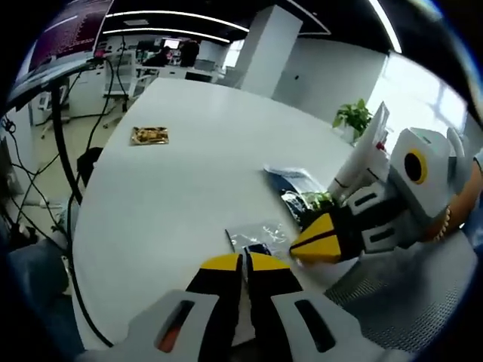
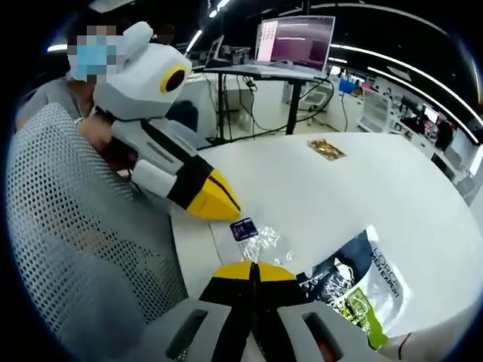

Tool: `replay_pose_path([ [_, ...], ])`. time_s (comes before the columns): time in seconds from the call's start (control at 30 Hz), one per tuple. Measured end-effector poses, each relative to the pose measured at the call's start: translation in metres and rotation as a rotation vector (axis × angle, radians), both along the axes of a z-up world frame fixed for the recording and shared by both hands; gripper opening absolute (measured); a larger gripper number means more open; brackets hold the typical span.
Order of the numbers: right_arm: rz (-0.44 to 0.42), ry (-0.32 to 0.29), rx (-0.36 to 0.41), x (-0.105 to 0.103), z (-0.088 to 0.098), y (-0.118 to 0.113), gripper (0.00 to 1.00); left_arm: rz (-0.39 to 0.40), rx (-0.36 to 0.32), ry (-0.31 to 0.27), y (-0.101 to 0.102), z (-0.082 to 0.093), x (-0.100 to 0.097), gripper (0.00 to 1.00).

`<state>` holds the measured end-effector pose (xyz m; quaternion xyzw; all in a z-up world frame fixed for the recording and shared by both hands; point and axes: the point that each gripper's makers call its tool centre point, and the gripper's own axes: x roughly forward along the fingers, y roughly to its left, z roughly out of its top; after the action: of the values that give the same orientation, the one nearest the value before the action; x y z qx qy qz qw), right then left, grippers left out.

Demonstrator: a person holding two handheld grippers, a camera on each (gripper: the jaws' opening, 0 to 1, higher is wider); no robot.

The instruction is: Arrange the skincare products in the storage area until every visible bottle or jar stands upright without overlapping.

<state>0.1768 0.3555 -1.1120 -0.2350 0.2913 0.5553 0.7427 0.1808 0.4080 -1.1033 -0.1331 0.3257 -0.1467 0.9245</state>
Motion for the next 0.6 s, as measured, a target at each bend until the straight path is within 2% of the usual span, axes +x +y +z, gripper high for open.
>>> replay_pose_path([
  [0.1,-0.006,0.023,0.054,-0.001,0.016,0.001,0.00,0.035,0.002,-0.080,0.007,0.020,0.007,0.00],
  [0.17,-0.004,0.024,0.096,-0.002,0.036,-0.005,0.00,0.055,0.015,-0.091,0.014,0.030,0.011,0.00],
  [0.3,-0.024,0.027,0.132,-0.006,0.058,-0.024,0.00,0.117,0.035,-0.115,0.033,0.045,0.031,0.04],
  [0.37,-0.035,0.014,0.135,-0.009,0.066,-0.035,0.00,0.146,0.045,-0.130,0.042,0.050,0.046,0.12],
  [0.5,-0.056,-0.008,0.129,-0.016,0.077,-0.051,0.00,0.203,0.153,-0.114,0.067,0.049,0.081,0.30],
  [0.6,-0.074,-0.029,0.139,-0.019,0.084,-0.057,0.00,0.230,0.197,-0.049,0.079,0.039,0.103,0.44],
])
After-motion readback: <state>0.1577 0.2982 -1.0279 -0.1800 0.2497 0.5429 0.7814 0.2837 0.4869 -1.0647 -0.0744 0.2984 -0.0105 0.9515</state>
